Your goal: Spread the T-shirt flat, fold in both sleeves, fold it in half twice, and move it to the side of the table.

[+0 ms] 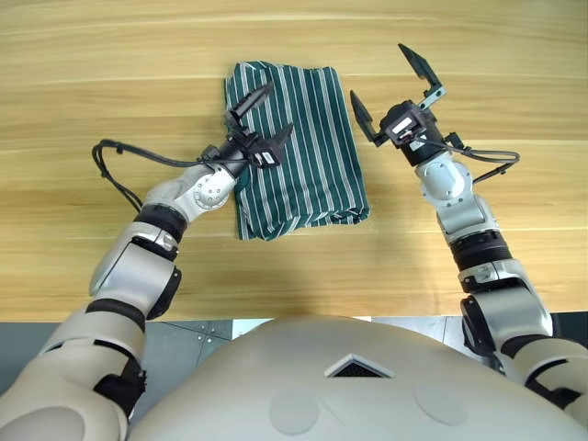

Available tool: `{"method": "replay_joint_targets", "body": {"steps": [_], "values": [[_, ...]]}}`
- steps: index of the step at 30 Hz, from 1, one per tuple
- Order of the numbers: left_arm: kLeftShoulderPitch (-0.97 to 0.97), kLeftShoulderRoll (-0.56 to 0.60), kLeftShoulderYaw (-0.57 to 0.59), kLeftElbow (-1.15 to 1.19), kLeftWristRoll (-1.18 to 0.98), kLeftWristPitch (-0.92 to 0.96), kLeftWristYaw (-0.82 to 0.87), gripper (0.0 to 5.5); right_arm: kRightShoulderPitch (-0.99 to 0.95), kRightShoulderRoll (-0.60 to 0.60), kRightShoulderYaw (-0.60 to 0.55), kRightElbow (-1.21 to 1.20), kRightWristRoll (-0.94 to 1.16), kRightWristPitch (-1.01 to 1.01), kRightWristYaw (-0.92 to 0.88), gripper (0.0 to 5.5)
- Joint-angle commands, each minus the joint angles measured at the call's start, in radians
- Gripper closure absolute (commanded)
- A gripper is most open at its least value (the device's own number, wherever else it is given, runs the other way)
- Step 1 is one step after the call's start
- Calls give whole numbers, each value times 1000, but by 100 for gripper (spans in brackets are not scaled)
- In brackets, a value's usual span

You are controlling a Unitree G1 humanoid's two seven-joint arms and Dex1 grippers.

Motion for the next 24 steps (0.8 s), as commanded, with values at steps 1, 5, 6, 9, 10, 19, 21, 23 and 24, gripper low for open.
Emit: {"method": "replay_joint_targets", "body": {"steps": [1, 5, 6, 9, 10, 19, 21, 23, 24], "values": [[70, -24, 109, -81, -251, -223, -45, 120, 11, 61, -4, 20, -9, 0, -38, 167], [173, -42, 118, -162, -493, -271, -220, 120, 35, 69, -4, 12, -20, -22, -48, 230], [200, -38, 120, -189, -535, -265, -264, 120, 39, 63, -6, 5, -21, -26, -44, 230], [330, 46, 162, -332, -599, -226, -355, 120, 55, 33, -19, -42, -15, -47, -24, 230], [377, 83, 186, -385, -609, -202, -378, 120, 62, 19, -22, -63, -18, -60, -19, 230], [871, 441, 409, -907, -559, 58, -626, 198, 169, -295, -90, -157, -80, -163, 99, 234], [923, 492, 413, -968, -529, 102, -700, 231, 222, -341, -62, -192, -100, -160, 158, 234], [956, 528, 413, -1012, -486, 147, -763, 243, 273, -396, -33, -225, -175, -150, 206, 234], [961, 542, 408, -1028, -466, 161, -791, 243, 296, -424, -28, -240, -216, -144, 220, 234]]}}
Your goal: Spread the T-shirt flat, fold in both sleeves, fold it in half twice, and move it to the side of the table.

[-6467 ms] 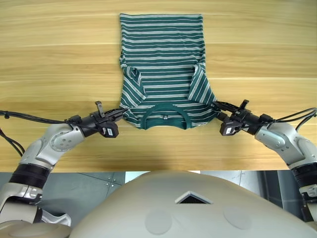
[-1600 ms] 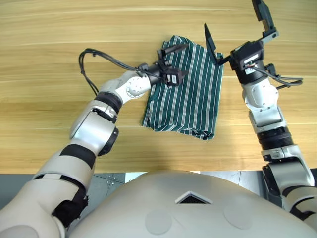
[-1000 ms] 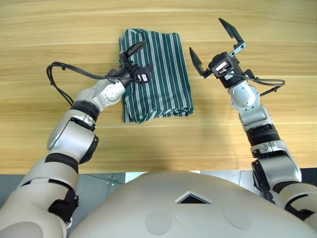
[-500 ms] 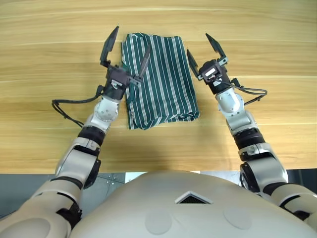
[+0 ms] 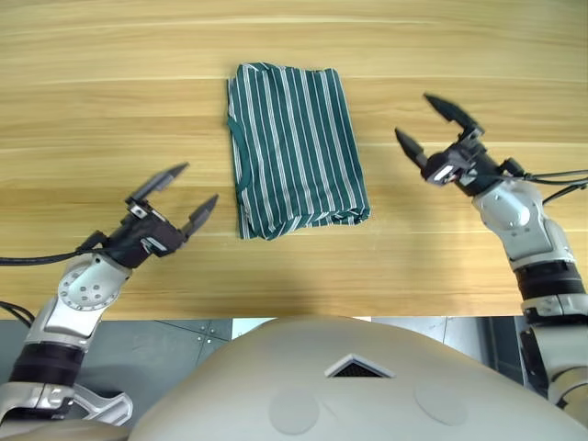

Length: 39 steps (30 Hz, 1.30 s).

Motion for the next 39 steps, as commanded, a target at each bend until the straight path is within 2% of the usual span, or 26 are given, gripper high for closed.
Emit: {"method": "replay_joint_targets", "body": {"steps": [1, 4, 7, 12, 16, 20, 22, 33, 39], "values": [[23, 72, -10, -68, 88, 66, -123, 243, 104, -118, 35, -75, -135, 22, 83, 234], [-69, 62, -86, -45, 154, 87, -219, 243, 194, -176, 11, -173, -136, 43, 134, 234], [-156, 31, -144, 30, 225, 95, -263, 243, 219, -165, 6, -201, -134, 62, 127, 234], [-160, 72, -131, 56, 266, 92, -275, 243, 238, -154, 0, -223, -121, 78, 126, 234], [-181, 61, -165, 72, 301, 90, -287, 243, 226, -144, 3, -222, -117, 79, 124, 234], [-98, 134, -61, 12, 217, 90, -278, 243, 229, -149, -10, -208, -116, 77, 116, 234], [-86, 156, -58, 23, 244, 97, -294, 243, 228, -143, -13, -210, -113, 79, 110, 234], [-239, 42, -268, 75, 289, 66, -376, 243, 205, -129, 0, -192, -120, 66, 102, 234], [-307, 9, -300, 159, 327, 53, -346, 243, 195, -122, 3, -174, -119, 58, 101, 234]]}}
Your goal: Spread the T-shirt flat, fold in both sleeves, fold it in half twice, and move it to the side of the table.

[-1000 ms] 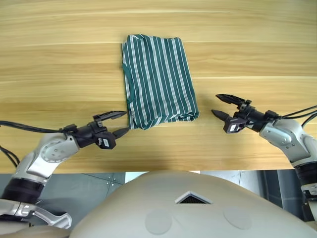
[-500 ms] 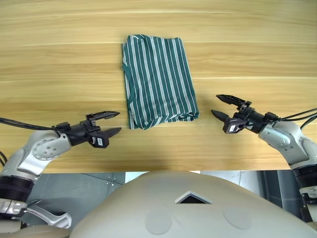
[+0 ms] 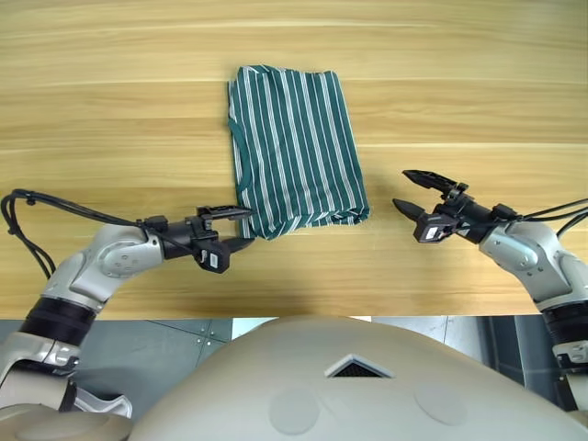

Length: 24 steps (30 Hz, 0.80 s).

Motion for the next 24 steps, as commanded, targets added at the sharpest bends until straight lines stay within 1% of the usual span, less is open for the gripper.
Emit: {"method": "replay_joint_targets", "body": {"steps": [1, 4, 8, 12, 17, 21, 24], "values": [[-20, -12, -42, 91, 103, 26, -16, 243, -18, 7, 5, 18, 2, -12, -7, 234], [-53, -20, -49, 130, 126, 25, -3, 243, -24, 12, 7, 27, 1, -17, -6, 234], [-52, -6, -43, 152, 136, 22, 16, 243, -18, 10, 4, 30, 2, -27, -6, 234], [-44, -19, -70, 153, 136, 13, 16, 243, -16, 15, 19, 22, 5, -37, 7, 234], [-22, -6, -91, 144, 109, 0, -6, 314, -7, 0, 37, -7, 19, -47, 43, 234], [-13, -2, -94, 148, 105, 4, -6, 391, -2, 0, 59, -27, 29, -54, 80, 234], [-36, -3, -84, 195, 113, 6, 6, 437, 22, -26, 74, -56, 40, -63, 123, 234]]}}
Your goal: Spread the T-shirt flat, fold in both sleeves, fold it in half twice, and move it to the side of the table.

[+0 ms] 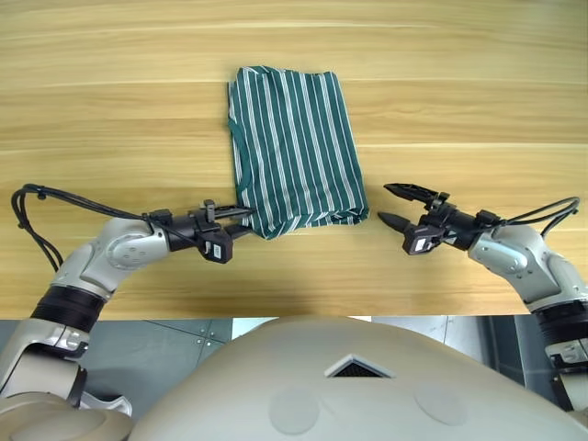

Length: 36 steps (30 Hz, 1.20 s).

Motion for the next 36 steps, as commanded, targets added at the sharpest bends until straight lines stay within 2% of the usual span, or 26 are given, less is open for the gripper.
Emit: {"method": "replay_joint_targets", "body": {"steps": [1, 5, 9, 15, 23, 36], "values": [[13, 23, -40, 108, 75, 36, -48, 453, 28, -45, 22, -44, 24, -14, 65, 234], [-9, 9, -50, 149, 78, 30, -41, 503, -7, -25, 54, -26, 23, -23, 93, 234], [-22, -8, -58, 170, 80, 26, -32, 536, -120, 4, 103, 74, 14, -48, 110, 234], [-21, -31, -69, 169, 70, 16, -25, 540, -192, 51, 162, 155, -4, -92, 95, 234], [-28, -51, -70, 183, 78, 18, -5, 540, -198, 51, 184, 164, 4, -110, 93, 234], [-17, -65, -74, 192, 73, 12, 15, 540, -257, 108, 160, 285, 5, -122, 2, 469]]}}
